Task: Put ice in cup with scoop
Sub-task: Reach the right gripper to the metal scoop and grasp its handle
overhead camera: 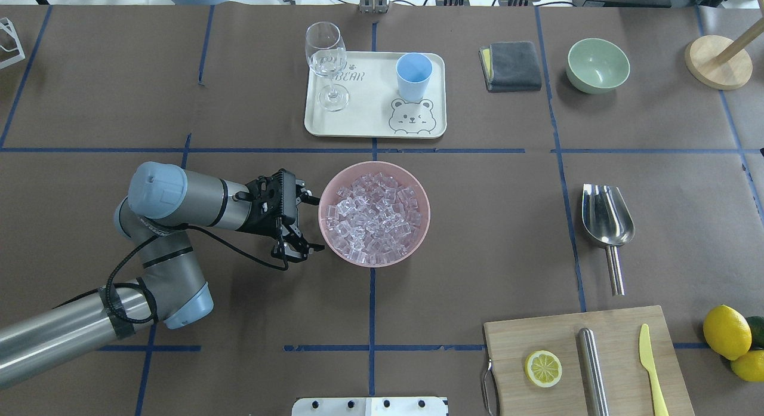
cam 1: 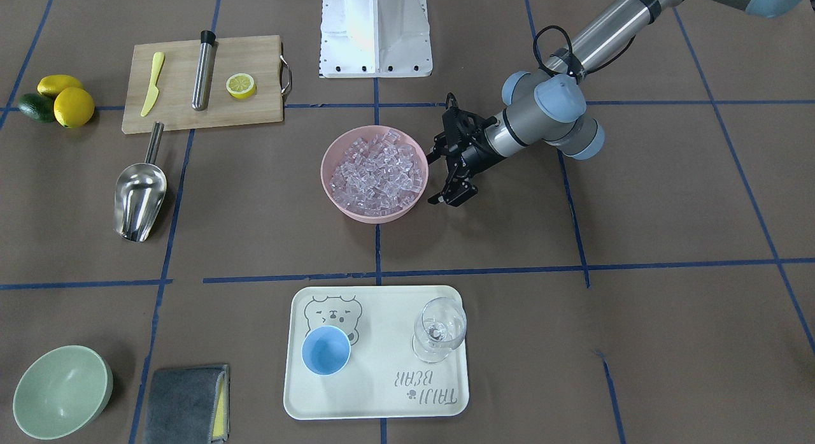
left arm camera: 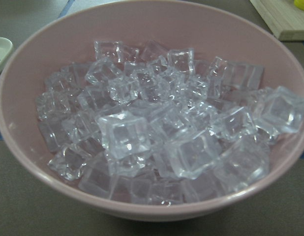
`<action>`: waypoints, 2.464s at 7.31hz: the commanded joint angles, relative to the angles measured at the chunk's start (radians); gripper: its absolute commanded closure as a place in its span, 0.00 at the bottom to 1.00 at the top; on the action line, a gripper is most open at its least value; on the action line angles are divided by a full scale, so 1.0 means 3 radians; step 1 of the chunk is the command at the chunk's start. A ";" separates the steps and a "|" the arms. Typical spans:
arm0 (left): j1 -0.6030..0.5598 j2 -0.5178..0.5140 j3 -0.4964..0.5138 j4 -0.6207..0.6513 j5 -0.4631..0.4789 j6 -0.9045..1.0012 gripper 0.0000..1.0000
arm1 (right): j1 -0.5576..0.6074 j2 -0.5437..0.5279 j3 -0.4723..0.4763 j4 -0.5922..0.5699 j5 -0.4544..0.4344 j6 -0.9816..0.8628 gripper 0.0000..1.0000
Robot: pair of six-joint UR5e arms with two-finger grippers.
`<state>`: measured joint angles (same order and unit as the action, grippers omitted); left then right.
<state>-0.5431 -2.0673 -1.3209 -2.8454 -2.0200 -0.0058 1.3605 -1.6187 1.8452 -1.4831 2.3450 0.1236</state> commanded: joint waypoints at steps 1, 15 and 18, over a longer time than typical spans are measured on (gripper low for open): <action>0.0000 -0.0007 0.0006 -0.0016 0.0040 -0.0032 0.00 | -0.0279 -0.0009 0.0275 -0.0001 -0.0009 0.0501 0.00; 0.0016 -0.0007 0.0006 -0.0021 0.0040 -0.0032 0.00 | -0.2735 -0.0326 0.0573 0.0858 -0.1419 0.3617 0.33; 0.0016 -0.0007 0.0001 -0.0021 0.0040 -0.0032 0.00 | -0.2725 -0.0346 0.0558 0.0843 -0.1415 0.3561 0.71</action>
<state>-0.5384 -2.0694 -1.3195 -2.8517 -2.0080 -0.0157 0.5424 -1.7198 2.0141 -1.2291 1.9213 1.2004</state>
